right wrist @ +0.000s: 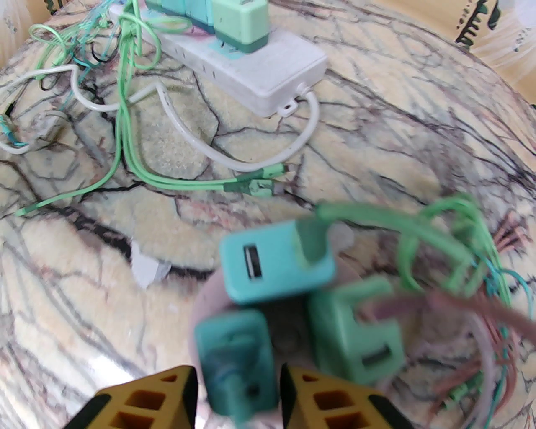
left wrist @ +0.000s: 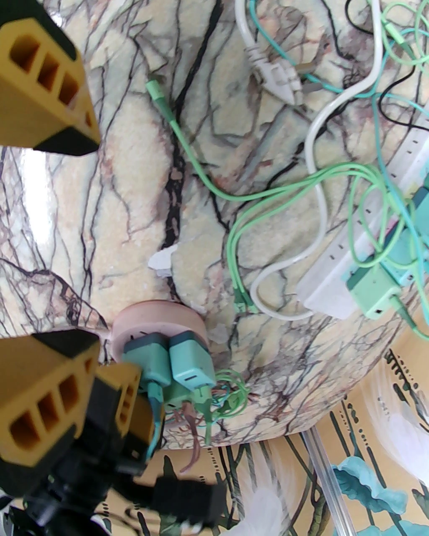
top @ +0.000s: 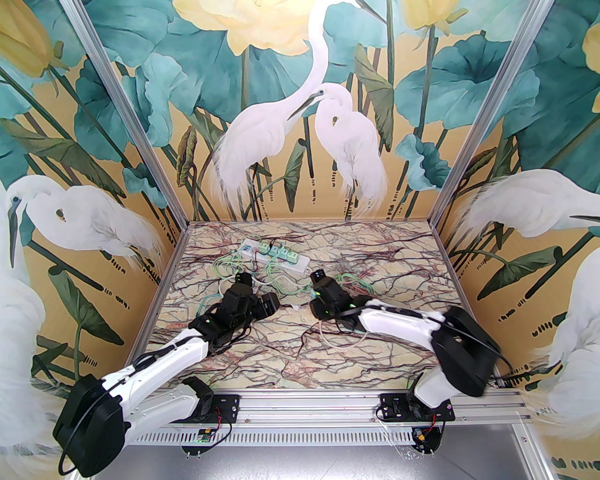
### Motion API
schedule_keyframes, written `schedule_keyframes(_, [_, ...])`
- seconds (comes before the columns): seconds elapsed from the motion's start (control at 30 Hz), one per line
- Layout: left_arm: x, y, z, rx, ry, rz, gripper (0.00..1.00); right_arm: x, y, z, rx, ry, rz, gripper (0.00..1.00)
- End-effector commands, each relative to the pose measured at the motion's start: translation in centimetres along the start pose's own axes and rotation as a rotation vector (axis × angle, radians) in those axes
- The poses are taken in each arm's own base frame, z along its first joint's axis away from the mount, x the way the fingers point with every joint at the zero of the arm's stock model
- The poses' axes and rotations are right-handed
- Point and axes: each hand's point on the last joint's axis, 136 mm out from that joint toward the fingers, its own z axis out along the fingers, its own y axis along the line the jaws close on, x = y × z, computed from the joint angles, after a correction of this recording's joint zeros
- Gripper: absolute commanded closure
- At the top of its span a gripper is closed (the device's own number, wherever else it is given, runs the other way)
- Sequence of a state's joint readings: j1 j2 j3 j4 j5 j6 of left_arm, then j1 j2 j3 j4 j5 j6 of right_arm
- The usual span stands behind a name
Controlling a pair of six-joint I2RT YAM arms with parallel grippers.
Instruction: Pull the plug off the socket
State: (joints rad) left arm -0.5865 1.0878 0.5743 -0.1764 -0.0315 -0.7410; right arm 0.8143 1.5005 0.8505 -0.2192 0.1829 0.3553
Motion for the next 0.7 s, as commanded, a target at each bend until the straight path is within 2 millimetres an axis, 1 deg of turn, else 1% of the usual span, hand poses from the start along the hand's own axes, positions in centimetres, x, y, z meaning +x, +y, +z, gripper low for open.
schedule_keyframes(0.0, [-0.5, -2.0, 0.2, 0.051, -0.007, -0.005, 0.27, 0.5, -0.2, -2.4, -0.022, -0.01, -0.005, 0.58])
schedule_keyframes(0.07, [-0.4, -2.5, 0.6, 0.059, -0.004, -0.003, 0.27, 0.3, -0.3, -4.0, -0.037, -0.037, -0.002, 0.57])
schedule_keyframes(0.17, [-0.1, -3.5, 1.0, 0.072, 0.002, 0.003, 0.27, -0.4, -1.2, -6.3, -0.023, -0.098, 0.006, 0.53])
schedule_keyframes(0.27, [0.1, -4.2, 1.6, 0.073, 0.016, 0.006, 0.27, -1.2, -1.3, -7.7, -0.049, -0.152, 0.004, 0.51])
schedule_keyframes(0.37, [0.3, -4.7, 1.9, 0.077, 0.022, 0.005, 0.27, -1.3, -1.4, -7.6, -0.045, -0.147, 0.001, 0.51])
schedule_keyframes(0.43, [0.6, -5.3, 2.0, 0.086, 0.025, 0.014, 0.27, -1.5, -2.0, -7.6, -0.01, -0.148, 0.015, 0.52])
schedule_keyframes(0.5, [1.0, -5.9, 2.1, 0.09, 0.03, 0.03, 0.27, -1.8, -2.6, -7.8, -0.011, -0.155, 0.038, 0.54])
schedule_keyframes(0.57, [1.6, -6.6, 2.4, 0.095, 0.043, 0.038, 0.27, -1.8, -3.2, -8.0, -0.023, -0.152, 0.075, 0.54])
schedule_keyframes(0.67, [2.9, -7.4, 3.0, 0.108, 0.066, 0.052, 0.27, -1.2, -4.1, -8.0, -0.027, -0.138, 0.117, 0.57])
